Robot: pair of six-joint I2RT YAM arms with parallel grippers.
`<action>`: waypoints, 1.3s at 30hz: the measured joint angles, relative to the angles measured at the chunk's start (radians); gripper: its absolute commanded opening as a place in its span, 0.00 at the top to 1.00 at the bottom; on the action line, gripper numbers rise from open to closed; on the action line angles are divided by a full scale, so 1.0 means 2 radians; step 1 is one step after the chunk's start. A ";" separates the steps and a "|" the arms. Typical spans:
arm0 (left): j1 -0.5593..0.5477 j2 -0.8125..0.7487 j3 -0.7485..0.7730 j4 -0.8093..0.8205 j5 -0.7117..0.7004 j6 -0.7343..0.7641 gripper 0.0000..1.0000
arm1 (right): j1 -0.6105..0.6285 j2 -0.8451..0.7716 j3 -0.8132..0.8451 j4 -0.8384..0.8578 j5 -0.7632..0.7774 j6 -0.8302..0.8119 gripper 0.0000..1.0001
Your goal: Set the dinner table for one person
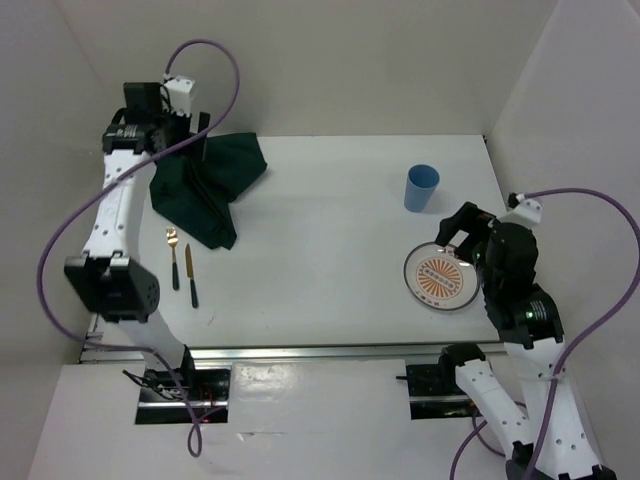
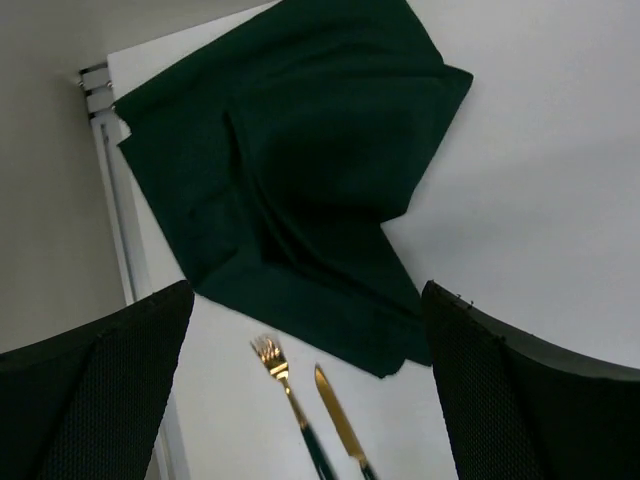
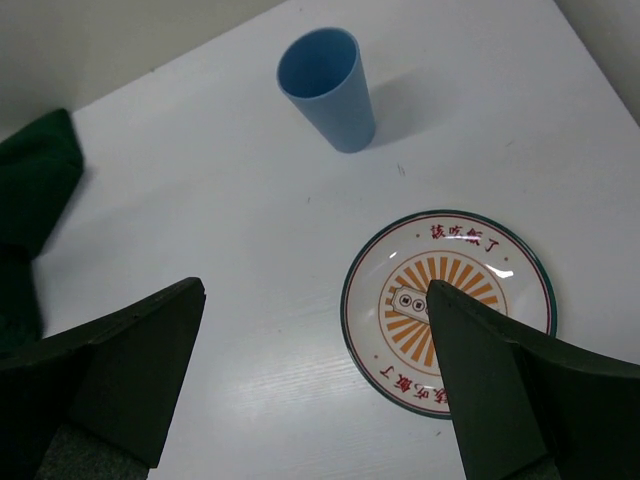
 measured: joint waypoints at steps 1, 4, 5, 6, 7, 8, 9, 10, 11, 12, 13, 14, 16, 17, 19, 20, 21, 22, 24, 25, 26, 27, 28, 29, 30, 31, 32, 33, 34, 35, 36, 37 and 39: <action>-0.006 0.033 0.026 -0.003 -0.007 -0.004 0.00 | 0.000 0.013 0.000 0.002 -0.006 -0.002 0.00; -0.020 0.139 0.121 -0.019 -0.033 -0.011 0.00 | 0.000 0.035 0.000 0.012 -0.019 -0.005 0.00; -0.022 0.164 0.142 -0.023 -0.040 -0.014 0.00 | 0.000 0.039 0.000 0.016 -0.022 -0.006 0.00; -0.022 0.184 0.156 -0.023 -0.049 -0.017 0.00 | 0.000 0.044 0.000 0.020 -0.026 -0.006 0.00; -0.023 0.205 0.171 -0.026 -0.061 -0.018 0.00 | 0.000 0.046 0.000 0.024 -0.031 -0.006 0.00; -0.023 0.221 0.184 -0.025 -0.074 -0.019 0.00 | 0.000 0.048 0.000 0.026 -0.034 -0.006 0.00; -0.023 0.235 0.192 -0.022 -0.088 -0.019 0.00 | 0.000 0.049 0.000 0.029 -0.038 -0.006 0.00; -0.022 0.243 0.194 -0.019 -0.098 -0.019 0.00 | 0.000 0.050 0.000 0.031 -0.042 -0.006 0.00; -0.022 0.247 0.193 -0.017 -0.108 -0.018 0.00 | 0.000 0.051 -0.001 0.033 -0.045 -0.006 0.00; -0.022 0.248 0.192 -0.015 -0.114 -0.017 0.00 | 0.000 0.051 -0.001 0.035 -0.047 -0.006 0.00; -0.022 0.248 0.188 -0.008 -0.119 -0.016 0.00 | 0.000 0.051 -0.001 0.036 -0.049 -0.006 0.00; -0.022 0.246 0.183 0.000 -0.123 -0.015 0.00 | 0.000 0.051 -0.002 0.038 -0.051 -0.005 0.00; -0.020 0.244 0.174 0.014 -0.128 -0.005 0.00 | 0.000 0.051 -0.005 0.040 -0.055 -0.004 0.00; -0.020 0.244 0.171 0.019 -0.129 -0.003 0.00 | 0.000 0.051 -0.007 0.041 -0.056 -0.003 0.00; -0.020 0.246 0.169 0.019 -0.129 0.006 0.00 | 0.000 0.051 -0.010 0.041 -0.060 -0.002 0.00; -0.020 0.250 0.170 0.018 -0.127 0.008 0.00 | 0.000 0.051 -0.010 0.041 -0.063 -0.001 0.00; -0.019 0.254 0.174 0.015 -0.124 0.010 0.00 | 0.000 0.051 -0.010 0.040 -0.064 0.000 0.00; -0.018 0.260 0.178 0.014 -0.118 0.010 0.00 | 0.000 0.051 -0.010 0.040 -0.065 0.000 0.00; -0.015 0.272 0.183 0.009 -0.098 0.009 0.07 | 0.000 0.051 -0.010 0.039 -0.066 0.000 0.00; -0.014 0.277 0.183 0.007 -0.088 0.008 0.14 | 0.000 0.051 -0.009 0.039 -0.066 0.000 0.00; -0.011 0.280 0.183 0.006 -0.079 0.008 0.26 | 0.000 0.051 -0.008 0.038 -0.065 0.000 0.00; -0.008 0.284 0.183 0.005 -0.068 0.005 0.36 | 0.000 0.051 -0.007 0.037 -0.065 0.000 0.00; -0.005 0.285 0.183 0.005 -0.059 0.008 0.45 | 0.000 0.049 -0.007 0.036 -0.065 0.000 0.00; -0.002 0.285 0.181 0.006 -0.047 0.006 0.58 | 0.000 0.048 -0.007 0.035 -0.065 0.000 0.00; -0.001 0.284 0.181 0.006 -0.039 0.006 0.74 | 0.000 0.046 -0.007 0.034 -0.065 0.000 0.00; 0.002 0.282 0.180 0.009 -0.029 0.005 0.98 | 0.000 0.043 -0.007 0.032 -0.065 0.001 0.00; 0.005 0.281 0.180 0.011 -0.020 0.004 1.00 | 0.000 0.039 -0.007 0.031 -0.065 0.001 0.00; 0.006 0.279 0.180 0.012 -0.016 0.005 1.00 | 0.000 0.035 -0.007 0.029 -0.065 0.003 0.00; 0.006 0.277 0.180 0.011 -0.011 0.007 1.00 | 0.000 0.033 -0.007 0.028 -0.065 0.005 0.00; 0.004 0.274 0.180 0.009 -0.007 0.009 1.00 | 0.000 0.030 -0.007 0.026 -0.065 0.006 0.00; 0.002 0.270 0.180 0.004 -0.002 0.011 1.00 | 0.000 0.027 -0.007 0.024 -0.066 0.007 0.00; -0.003 0.263 0.179 0.000 0.003 0.019 1.00 | 0.000 0.023 -0.007 0.023 -0.071 0.006 0.00; -0.015 0.244 0.168 -0.012 0.018 0.035 1.00 | 0.000 0.026 -0.001 0.019 -0.085 0.002 0.00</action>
